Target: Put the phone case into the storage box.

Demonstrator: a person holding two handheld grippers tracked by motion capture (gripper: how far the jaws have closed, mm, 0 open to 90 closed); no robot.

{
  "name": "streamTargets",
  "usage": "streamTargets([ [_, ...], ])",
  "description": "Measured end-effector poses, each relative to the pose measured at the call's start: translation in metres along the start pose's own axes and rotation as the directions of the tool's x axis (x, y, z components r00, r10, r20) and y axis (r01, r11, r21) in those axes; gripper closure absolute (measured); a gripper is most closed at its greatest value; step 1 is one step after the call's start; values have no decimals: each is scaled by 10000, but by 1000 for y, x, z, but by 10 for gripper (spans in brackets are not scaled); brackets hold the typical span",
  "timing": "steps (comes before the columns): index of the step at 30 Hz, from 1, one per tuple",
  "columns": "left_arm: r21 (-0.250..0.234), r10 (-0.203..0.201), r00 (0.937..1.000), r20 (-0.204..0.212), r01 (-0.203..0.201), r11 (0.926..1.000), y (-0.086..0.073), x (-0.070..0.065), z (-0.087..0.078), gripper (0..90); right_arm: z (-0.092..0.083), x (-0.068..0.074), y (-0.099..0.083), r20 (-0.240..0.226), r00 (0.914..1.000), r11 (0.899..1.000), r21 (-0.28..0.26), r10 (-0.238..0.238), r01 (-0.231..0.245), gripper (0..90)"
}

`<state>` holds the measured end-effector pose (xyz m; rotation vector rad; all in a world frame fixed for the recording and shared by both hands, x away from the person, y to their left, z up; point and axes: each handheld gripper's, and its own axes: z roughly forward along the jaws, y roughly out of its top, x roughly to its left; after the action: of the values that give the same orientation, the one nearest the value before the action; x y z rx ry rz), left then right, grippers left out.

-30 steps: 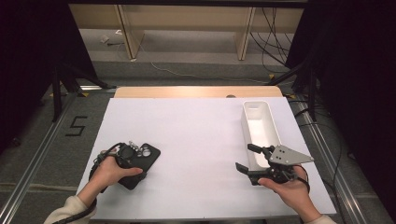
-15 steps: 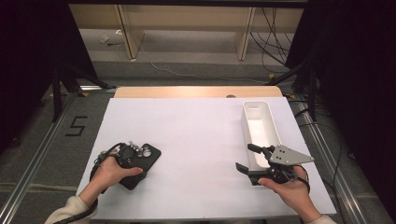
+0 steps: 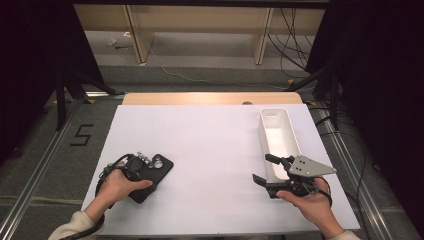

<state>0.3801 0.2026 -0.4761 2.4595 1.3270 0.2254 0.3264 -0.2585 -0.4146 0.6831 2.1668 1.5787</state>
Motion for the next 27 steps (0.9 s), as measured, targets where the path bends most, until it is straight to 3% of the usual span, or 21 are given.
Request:
streamTargets([
  [9, -130, 17, 10000, 78, -16, 9999, -1, 2, -1, 152, 0, 0, 0, -4, 10000, 10000, 13, 31, -31, 227],
  [13, -443, -199, 9993, 322, 213, 9988, -1, 4, -2, 152, 0, -1, -1, 8, 10000, 10000, 24, 50, -50, 226],
  [18, -861, -41, 9995, 305, 67, 9963, 2, 1, -7, 153, 0, -1, 0, 40, 10000, 10000, -17, 33, -33, 227],
  [23, -1565, -85, 9995, 309, 132, 9876, 3, -2, -13, 153, 0, -1, 0, 39, 10000, 10000, -56, 58, -58, 226],
  [27, -2176, -116, 9993, 349, 189, 9759, 5, -4, -19, 153, 0, -1, 0, 62, 10000, 10000, -48, 49, -49, 226],
])
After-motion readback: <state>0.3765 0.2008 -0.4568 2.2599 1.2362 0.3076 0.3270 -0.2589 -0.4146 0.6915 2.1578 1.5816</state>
